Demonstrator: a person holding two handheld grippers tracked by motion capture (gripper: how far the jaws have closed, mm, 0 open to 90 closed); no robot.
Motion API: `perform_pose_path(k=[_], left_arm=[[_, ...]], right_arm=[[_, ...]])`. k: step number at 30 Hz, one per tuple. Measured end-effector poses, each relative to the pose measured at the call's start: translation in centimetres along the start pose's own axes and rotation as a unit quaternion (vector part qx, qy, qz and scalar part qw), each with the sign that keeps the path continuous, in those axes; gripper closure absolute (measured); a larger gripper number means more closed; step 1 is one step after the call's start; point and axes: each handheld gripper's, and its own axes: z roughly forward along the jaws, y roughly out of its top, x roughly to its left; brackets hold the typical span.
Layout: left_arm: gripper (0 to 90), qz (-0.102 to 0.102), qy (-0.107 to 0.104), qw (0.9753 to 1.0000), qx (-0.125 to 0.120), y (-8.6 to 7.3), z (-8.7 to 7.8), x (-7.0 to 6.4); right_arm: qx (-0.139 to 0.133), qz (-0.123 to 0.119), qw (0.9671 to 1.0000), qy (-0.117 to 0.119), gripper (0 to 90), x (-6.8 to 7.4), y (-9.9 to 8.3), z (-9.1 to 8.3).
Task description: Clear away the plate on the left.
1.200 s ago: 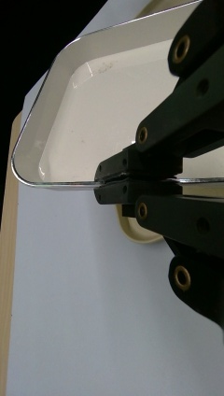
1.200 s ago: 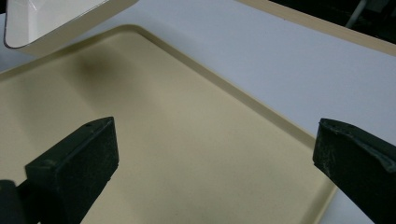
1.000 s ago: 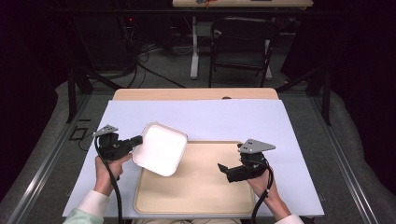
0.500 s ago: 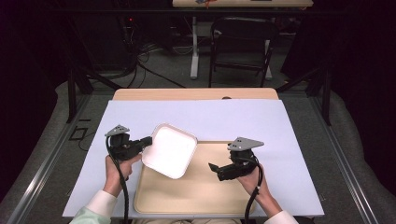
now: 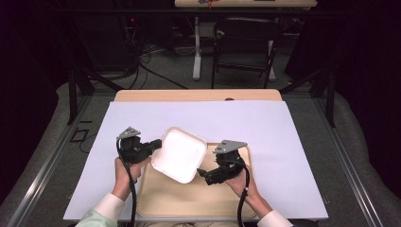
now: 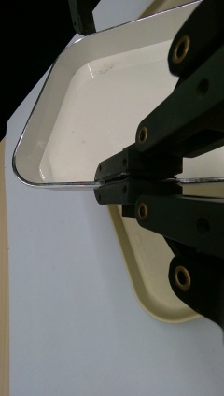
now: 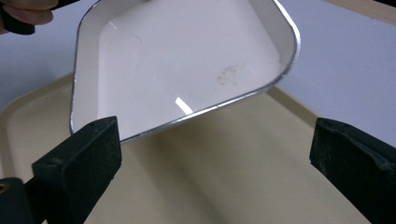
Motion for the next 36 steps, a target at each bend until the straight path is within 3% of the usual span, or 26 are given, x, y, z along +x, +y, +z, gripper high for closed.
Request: perform_pose_path(k=[9,25,36], left_arm=[[88.0,0.001,-0.006,0.9999,-0.009,-0.1,0.5,-0.7],[86.7,-0.002,-0.02,0.9997,-0.013,-0.4,0.4,-1.2],[85.7,0.003,-0.027,0.9996,-0.01,-0.7,0.1,-1.8]], right_arm=[[0.01,0.025,0.9993,0.027,8.4,0.1,-0.1,1.1],[-0.002,0.05,0.9987,-0.009,49.8,-0.5,-0.3,0.8],[-0.004,0.051,0.9985,-0.017,60.8,-0.9,-0.4,0.4]])
